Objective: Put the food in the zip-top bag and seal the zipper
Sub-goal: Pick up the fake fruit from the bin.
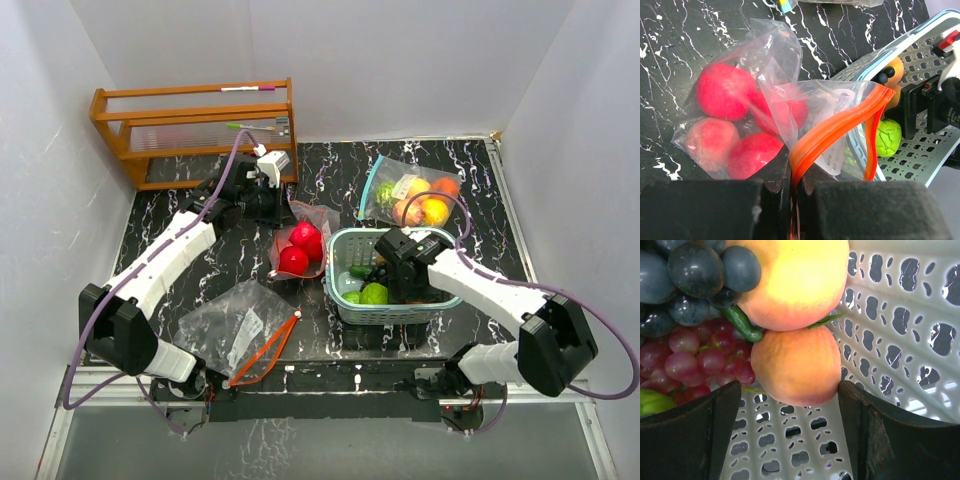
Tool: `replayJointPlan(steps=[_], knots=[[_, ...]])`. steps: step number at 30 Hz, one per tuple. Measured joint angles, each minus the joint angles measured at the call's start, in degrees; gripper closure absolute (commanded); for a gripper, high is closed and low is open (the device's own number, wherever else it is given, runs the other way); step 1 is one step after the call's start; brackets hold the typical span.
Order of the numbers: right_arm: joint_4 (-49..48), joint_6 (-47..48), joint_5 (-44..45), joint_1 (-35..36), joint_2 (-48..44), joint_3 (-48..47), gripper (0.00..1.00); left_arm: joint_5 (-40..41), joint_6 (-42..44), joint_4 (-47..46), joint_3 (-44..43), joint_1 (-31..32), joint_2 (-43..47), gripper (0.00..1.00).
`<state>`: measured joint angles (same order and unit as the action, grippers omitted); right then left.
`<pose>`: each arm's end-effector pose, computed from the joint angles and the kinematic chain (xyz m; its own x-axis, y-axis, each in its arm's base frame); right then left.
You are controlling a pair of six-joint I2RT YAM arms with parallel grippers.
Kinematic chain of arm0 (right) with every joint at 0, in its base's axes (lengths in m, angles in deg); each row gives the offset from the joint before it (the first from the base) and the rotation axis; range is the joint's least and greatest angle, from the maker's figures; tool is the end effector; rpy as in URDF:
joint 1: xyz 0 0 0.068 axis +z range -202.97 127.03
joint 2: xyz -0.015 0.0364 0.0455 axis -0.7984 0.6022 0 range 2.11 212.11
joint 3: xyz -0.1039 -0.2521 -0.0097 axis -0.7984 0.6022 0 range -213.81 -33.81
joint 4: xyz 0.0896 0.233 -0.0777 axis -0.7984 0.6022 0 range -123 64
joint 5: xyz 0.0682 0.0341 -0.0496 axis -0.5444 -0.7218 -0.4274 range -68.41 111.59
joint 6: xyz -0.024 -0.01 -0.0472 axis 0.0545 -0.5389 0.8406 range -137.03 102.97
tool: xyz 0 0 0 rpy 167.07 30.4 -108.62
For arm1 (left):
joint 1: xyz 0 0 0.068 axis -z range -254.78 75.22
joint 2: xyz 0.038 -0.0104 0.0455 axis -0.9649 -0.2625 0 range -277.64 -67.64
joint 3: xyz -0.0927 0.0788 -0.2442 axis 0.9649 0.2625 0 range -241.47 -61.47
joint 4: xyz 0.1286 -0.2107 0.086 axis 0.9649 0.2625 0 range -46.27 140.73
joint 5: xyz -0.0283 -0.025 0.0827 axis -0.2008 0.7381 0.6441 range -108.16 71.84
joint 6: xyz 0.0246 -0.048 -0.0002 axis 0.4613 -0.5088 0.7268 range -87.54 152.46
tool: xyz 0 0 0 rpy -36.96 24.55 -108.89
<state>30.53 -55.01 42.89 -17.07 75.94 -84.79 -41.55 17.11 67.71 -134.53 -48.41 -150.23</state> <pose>0.1716 0.1082 0.2202 -0.9620 0.0114 -0.2728 0.0814 0.9657 -0.2468 0.2862 -0.1575 0.3350 -0.6635 0.0576 -0.7460 0.5481 0.7161 -0.4322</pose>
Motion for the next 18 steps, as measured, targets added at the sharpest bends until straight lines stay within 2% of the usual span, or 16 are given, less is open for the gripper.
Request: replayJointPlan(steps=[5,6,7,8,10,18], knots=[[0.20,-0.74,1.11,0.00,4.90,0.09,0.21,-0.02,0.02,-0.02,0.46,0.00,0.09,1.00],[0.15,-1.11,1.03,-0.07,6.08,0.09,0.29,-0.02,0.07,0.00,0.68,0.00,0.15,1.00],[0.15,-1.27,1.05,-0.04,7.15,0.11,0.44,-0.02,0.13,0.07,0.81,0.00,0.20,1.00],[0.04,-1.55,1.14,0.07,7.69,0.11,0.55,-0.02,0.17,0.09,0.85,0.00,0.22,1.00],[0.00,-1.40,1.36,0.26,7.69,0.20,0.64,-0.02,0.24,0.07,0.85,0.00,0.28,1.00],[-1.14,-1.73,-1.01,0.17,4.96,0.79,0.71,-0.02,0.57,0.44,0.85,0.00,0.42,1.00]])
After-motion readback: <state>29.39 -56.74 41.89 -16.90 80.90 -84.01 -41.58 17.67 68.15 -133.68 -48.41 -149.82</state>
